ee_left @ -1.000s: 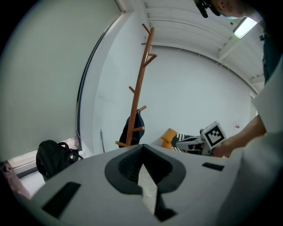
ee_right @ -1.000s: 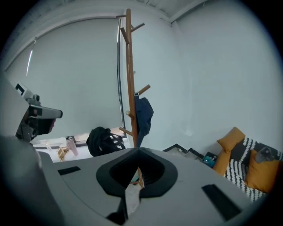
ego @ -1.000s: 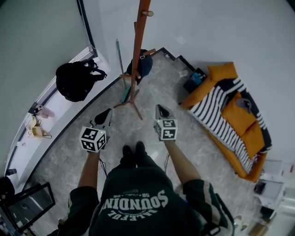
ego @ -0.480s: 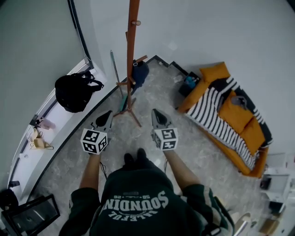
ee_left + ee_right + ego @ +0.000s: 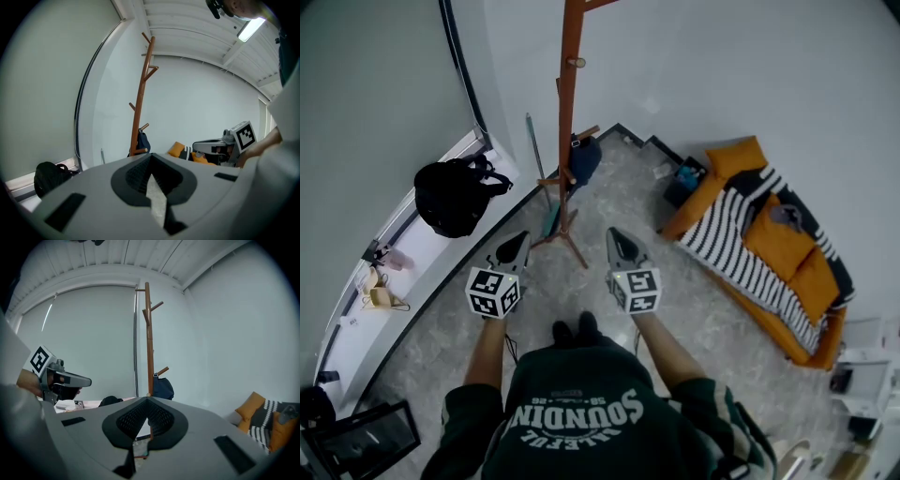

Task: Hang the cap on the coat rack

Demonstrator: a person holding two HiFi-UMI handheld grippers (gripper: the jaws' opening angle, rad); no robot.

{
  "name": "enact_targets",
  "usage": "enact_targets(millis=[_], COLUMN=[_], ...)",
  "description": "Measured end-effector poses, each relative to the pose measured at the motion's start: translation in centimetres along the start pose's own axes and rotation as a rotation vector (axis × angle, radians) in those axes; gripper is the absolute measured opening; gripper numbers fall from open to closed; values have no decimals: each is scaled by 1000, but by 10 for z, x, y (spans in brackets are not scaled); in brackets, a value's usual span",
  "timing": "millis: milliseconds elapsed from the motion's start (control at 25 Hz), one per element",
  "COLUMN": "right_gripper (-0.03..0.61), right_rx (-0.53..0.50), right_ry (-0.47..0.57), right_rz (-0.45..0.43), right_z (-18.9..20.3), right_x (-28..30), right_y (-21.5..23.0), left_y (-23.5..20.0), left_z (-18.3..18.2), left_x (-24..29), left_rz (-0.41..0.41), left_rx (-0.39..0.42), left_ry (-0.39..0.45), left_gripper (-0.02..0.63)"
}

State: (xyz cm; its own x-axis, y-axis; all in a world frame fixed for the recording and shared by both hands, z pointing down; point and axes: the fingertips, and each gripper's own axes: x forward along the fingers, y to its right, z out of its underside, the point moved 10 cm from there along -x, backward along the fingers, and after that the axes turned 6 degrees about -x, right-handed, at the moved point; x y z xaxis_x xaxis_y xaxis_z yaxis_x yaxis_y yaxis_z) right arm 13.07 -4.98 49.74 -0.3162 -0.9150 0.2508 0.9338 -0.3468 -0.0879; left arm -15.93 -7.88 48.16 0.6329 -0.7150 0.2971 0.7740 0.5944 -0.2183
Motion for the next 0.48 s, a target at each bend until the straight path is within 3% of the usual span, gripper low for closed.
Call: enact_targets(millis=[480], right_gripper=[-2], right_rx=[6], right_ry=[16], right_rz=[-46], right_z=[-9], right_x=[20], right_y=[1], left_y=[-5], left_z=[-3], left_x=[11], left_rz=[-14], left_rx=[-9], left_ry=[0], left_gripper=[-2])
